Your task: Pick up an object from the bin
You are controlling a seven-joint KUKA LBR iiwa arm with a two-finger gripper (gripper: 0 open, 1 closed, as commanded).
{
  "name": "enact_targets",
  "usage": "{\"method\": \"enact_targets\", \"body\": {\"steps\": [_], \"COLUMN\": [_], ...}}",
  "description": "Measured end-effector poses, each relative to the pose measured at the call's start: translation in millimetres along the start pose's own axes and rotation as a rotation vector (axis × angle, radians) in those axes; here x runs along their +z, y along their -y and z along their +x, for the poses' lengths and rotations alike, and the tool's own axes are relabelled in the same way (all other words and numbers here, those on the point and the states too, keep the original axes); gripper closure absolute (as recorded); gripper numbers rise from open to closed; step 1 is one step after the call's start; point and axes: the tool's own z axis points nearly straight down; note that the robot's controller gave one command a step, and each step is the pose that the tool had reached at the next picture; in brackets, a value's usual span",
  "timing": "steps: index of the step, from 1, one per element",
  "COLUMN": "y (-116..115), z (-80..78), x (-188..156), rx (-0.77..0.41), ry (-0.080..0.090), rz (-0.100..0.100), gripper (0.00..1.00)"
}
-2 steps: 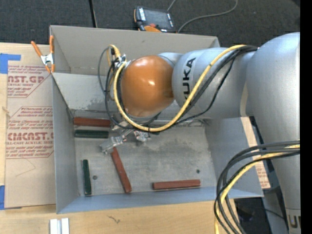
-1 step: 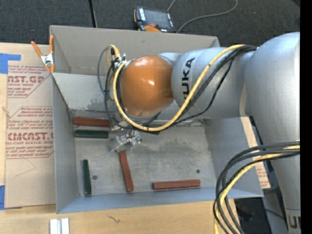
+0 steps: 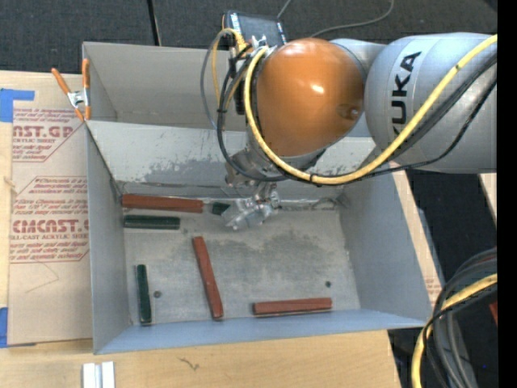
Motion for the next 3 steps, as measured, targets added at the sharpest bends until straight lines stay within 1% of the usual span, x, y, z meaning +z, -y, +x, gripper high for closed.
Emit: {"method": "enact_targets", "body": {"steps": [1, 2, 3], "y": [-20.9, -34.7, -72.3], "z": [19.7, 35.3, -14.7], "x": [58.7, 33.8, 46.0], "rx": [0.407, 0.841, 0.973], "ry": [-0.001, -0.002, -0.003], "rz": [-0.012, -0.006, -0.012], "gripper": [1.00, 1.00, 1.00]}}
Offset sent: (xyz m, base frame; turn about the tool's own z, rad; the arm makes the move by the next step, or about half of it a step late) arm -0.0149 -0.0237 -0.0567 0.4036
